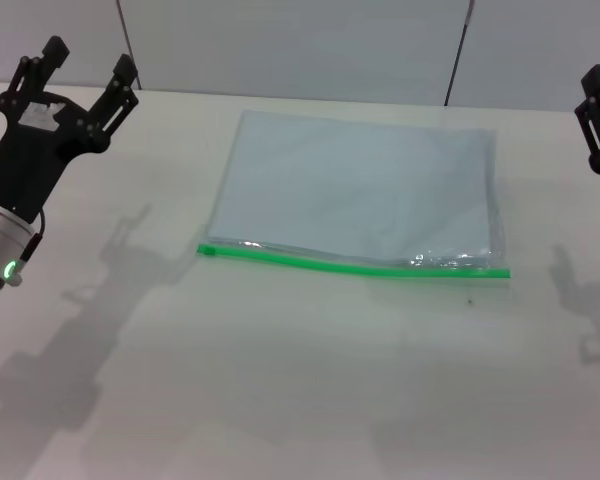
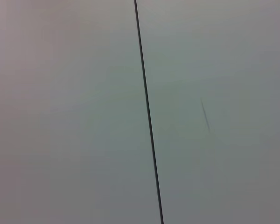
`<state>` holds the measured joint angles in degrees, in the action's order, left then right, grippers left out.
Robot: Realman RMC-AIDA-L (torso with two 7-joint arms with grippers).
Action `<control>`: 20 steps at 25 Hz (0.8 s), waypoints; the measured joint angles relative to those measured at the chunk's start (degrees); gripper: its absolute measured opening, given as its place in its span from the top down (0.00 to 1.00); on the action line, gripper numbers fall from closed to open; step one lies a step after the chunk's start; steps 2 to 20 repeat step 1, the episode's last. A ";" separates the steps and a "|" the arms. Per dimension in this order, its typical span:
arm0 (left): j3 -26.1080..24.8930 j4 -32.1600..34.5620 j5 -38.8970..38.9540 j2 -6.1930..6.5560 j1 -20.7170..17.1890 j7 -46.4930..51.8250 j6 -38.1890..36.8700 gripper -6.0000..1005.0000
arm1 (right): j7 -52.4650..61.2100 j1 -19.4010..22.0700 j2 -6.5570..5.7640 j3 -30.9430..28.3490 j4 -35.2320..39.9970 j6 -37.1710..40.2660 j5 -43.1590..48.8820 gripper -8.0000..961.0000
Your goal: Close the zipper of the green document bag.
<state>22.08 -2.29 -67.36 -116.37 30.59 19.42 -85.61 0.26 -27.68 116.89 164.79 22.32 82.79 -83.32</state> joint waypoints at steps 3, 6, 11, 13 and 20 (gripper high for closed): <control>0.02 0.00 -0.03 0.00 0.00 0.00 0.00 0.16 | 0.00 0.00 0.00 0.00 0.00 0.00 0.00 0.27; 0.02 0.00 -0.03 0.00 0.00 0.00 0.00 0.16 | 0.00 0.00 0.00 0.00 0.00 0.00 0.00 0.27; 0.02 0.00 -0.03 0.00 0.00 0.00 0.00 0.16 | 0.00 0.00 0.00 0.00 0.00 0.00 0.00 0.27; 0.02 0.00 -0.03 0.00 0.00 0.00 0.00 0.16 | 0.00 0.00 0.00 0.00 0.00 0.00 0.00 0.27; 0.02 0.00 -0.03 0.00 0.00 0.00 0.00 0.16 | 0.00 0.00 0.00 0.00 0.00 0.00 0.00 0.27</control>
